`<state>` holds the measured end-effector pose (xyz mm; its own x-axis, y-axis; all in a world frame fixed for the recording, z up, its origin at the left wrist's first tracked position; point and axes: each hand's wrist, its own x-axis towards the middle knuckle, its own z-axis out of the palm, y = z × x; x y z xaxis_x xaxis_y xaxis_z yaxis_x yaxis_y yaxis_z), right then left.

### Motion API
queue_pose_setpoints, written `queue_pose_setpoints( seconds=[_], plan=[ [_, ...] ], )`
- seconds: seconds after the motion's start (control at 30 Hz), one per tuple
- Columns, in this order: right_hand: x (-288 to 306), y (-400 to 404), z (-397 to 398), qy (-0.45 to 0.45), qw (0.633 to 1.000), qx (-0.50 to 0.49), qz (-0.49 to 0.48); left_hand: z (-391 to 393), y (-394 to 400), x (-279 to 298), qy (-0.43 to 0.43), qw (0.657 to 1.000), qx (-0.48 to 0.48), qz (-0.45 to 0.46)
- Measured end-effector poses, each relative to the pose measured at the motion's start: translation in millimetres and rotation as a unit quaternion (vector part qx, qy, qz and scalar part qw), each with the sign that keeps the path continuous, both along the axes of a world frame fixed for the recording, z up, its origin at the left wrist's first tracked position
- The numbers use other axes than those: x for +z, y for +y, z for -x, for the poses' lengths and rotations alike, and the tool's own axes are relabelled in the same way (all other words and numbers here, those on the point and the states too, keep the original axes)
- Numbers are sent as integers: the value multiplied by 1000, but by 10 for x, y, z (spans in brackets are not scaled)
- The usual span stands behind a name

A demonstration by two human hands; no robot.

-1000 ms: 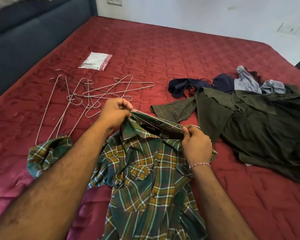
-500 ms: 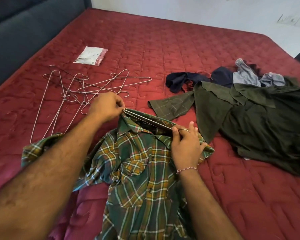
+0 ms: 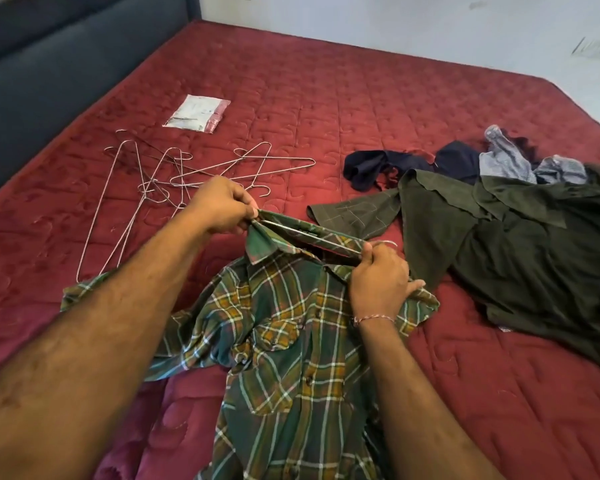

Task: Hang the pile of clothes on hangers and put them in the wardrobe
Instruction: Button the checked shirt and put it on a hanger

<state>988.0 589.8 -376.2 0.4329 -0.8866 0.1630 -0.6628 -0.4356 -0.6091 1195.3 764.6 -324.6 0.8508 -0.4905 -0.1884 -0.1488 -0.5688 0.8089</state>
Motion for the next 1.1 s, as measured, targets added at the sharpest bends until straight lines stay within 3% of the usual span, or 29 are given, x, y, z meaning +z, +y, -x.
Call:
queue_pose_setpoints(
  seconds=[0.07, 0.17, 0.23, 0.43, 0.6, 0.67, 0.7, 0.8, 0.87, 0.97, 1.1],
  plan=[
    [-131, 18, 39, 27, 999, 18, 25, 62, -13, 95, -33, 999, -16, -31],
    [-293, 59, 33, 34, 994, 62, 84, 231, -86, 281, -240, 964, -49, -102],
    [-205, 99, -41, 32, 993, 74, 80, 432, -161, 429, -298, 950, -56, -77],
    [332, 129, -292, 107, 974, 170, 105, 735, -512, 254, -293, 943, -144, -55],
    [184, -215, -549, 226, 931, 288, -6, 443, -500, -379, -173, 983, 24, -55],
    [-32, -350, -401, 219, 937, 269, -35, 616, -366, -630, -234, 970, 67, -22],
    [-177, -442, -274, 171, 957, 233, -36, 762, -388, -754, -285, 957, 52, -11],
    [-372, -389, 19, -32, 992, 114, 36, 1106, -277, -872, -376, 925, -39, 48],
    [-367, -266, 32, -90, 995, 51, 14, 1093, -254, -885, -382, 915, -130, 23],
    [-360, -109, 7, -63, 989, 13, -135, 986, -280, -877, -380, 898, -199, -98],
    [-361, -171, 55, -38, 987, -4, -153, 789, -300, -812, -378, 894, -209, -121]
  ],
)
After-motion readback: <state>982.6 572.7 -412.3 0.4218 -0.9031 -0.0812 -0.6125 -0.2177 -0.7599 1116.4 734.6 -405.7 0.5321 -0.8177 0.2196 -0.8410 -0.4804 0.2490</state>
